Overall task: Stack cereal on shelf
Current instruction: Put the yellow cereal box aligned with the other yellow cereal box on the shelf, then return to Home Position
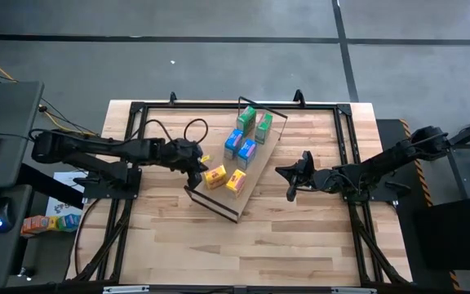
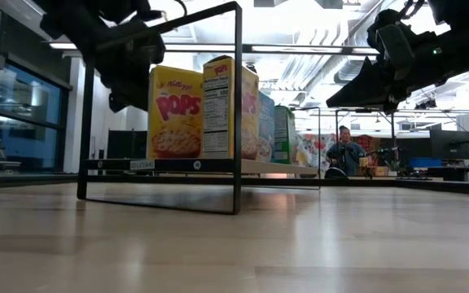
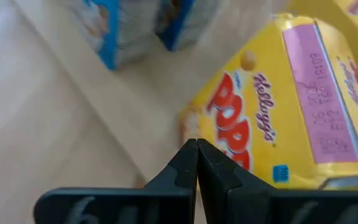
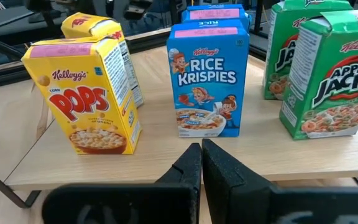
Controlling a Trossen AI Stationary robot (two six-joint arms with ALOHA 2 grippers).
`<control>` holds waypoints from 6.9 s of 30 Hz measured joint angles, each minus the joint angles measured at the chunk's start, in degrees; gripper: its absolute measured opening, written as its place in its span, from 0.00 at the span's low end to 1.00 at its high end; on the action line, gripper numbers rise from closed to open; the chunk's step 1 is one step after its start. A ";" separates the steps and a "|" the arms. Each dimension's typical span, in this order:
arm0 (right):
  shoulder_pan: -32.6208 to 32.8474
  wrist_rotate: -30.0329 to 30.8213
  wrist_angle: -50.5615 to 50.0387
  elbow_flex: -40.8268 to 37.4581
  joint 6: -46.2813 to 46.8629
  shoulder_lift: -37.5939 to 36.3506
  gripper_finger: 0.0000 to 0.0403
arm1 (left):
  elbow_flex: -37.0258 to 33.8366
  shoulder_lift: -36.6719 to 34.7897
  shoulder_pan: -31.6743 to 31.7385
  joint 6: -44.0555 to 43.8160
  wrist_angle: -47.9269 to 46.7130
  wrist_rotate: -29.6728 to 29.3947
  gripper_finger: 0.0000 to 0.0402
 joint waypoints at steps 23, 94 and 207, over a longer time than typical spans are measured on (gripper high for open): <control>0.00 0.00 -0.04 0.00 0.03 0.00 0.00 | 14.06 2.08 3.77 -0.21 -26.62 6.67 0.00; 0.00 0.17 -1.14 0.00 1.12 0.01 0.00 | 14.06 7.74 4.28 7.13 -11.94 9.01 0.00; -15.23 -31.26 -16.70 -16.22 -21.13 -49.50 0.00 | -37.68 -66.11 -14.97 16.08 15.71 0.58 0.00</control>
